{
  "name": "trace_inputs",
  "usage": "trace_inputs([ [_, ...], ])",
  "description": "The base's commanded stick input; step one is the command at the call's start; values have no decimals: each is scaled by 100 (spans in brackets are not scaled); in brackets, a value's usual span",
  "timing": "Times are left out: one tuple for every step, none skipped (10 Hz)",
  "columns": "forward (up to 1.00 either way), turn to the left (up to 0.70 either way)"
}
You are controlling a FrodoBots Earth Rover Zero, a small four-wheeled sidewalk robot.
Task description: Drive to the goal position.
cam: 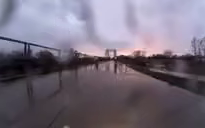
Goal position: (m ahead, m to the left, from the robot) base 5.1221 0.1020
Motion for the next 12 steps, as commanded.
trace_inputs([
  [70, 0],
  [70, 0],
  [70, 0],
  [70, 0],
  [70, 0],
  [70, 0],
  [70, 0],
  [70, 0],
  [70, 0],
  [70, 0],
  [70, 0],
  [70, 0],
])
